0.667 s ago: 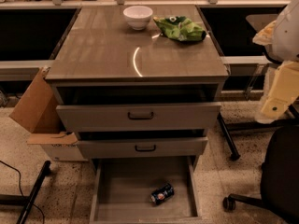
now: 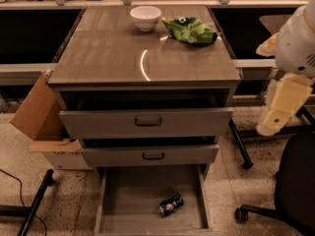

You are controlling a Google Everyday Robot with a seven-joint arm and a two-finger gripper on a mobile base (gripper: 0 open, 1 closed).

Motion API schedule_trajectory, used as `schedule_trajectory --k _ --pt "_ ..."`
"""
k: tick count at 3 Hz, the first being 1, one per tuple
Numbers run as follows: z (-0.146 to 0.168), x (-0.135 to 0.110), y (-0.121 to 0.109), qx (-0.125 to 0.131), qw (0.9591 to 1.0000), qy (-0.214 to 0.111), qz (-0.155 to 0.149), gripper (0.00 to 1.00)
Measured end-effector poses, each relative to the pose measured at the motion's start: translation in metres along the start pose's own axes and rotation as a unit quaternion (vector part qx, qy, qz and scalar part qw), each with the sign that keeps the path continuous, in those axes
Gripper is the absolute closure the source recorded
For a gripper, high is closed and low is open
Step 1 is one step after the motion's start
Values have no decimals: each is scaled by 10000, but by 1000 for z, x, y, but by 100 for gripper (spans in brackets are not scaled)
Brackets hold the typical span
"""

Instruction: Pick pepsi can from bottom drawer and place on counter

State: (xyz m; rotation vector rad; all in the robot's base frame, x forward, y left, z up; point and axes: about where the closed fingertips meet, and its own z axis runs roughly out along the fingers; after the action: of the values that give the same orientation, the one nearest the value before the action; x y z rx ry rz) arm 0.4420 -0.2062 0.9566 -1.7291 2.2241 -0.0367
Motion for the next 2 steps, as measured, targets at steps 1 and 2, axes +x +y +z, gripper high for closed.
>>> schedule_trajectory --k 1,2 --pt "37 -16 10 -181 9996 -207 -7 0" --pt "72 -35 23 -384 9982 -451 -13 0"
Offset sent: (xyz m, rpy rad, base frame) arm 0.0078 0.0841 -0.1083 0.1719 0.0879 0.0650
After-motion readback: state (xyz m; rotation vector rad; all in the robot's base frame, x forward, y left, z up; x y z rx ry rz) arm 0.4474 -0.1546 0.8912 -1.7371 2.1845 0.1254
